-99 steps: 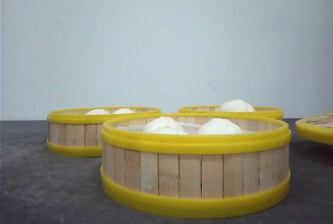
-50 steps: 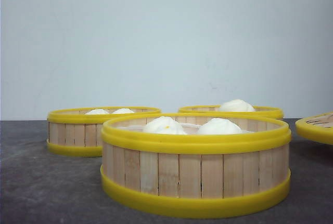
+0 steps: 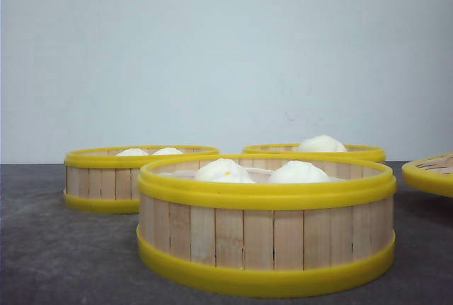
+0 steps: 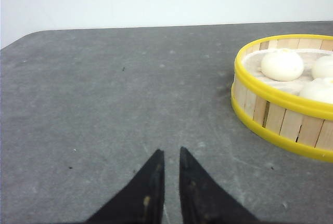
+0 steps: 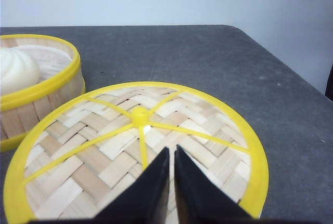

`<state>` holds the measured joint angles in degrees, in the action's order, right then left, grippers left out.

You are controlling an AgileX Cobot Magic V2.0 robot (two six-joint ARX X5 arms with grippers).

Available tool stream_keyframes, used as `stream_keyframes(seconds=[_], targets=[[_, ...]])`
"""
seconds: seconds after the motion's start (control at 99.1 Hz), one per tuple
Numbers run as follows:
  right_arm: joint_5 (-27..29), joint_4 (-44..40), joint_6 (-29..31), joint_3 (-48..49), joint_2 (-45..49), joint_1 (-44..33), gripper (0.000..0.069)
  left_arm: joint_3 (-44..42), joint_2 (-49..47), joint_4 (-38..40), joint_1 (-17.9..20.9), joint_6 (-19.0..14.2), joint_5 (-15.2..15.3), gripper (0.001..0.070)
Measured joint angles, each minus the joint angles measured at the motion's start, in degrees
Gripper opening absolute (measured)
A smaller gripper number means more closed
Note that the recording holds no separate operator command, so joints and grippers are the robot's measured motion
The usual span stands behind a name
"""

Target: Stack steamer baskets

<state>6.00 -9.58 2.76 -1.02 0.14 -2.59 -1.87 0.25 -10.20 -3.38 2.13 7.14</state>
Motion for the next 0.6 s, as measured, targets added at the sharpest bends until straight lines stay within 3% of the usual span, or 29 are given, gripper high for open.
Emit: stream_keyframes(seconds=[0.283, 0.484, 0.595], targets=[[-0.04, 0.02, 0.15, 0.0, 0.0, 0.02, 0.0011, 0.0, 0.0, 0.0, 0.0, -0.57, 0.0, 0.0025], [-3.39, 0.0, 5.75, 0.0, 0.0, 0.02, 0.0011, 0.0, 0.0, 0.0, 0.0, -8.94, 0.0, 0.0025], [-6.45, -0.02, 11.56, 0.0, 0.0, 0.02, 0.0011, 0.0, 0.0, 0.0, 0.0, -11.41, -0.02, 0.0025]])
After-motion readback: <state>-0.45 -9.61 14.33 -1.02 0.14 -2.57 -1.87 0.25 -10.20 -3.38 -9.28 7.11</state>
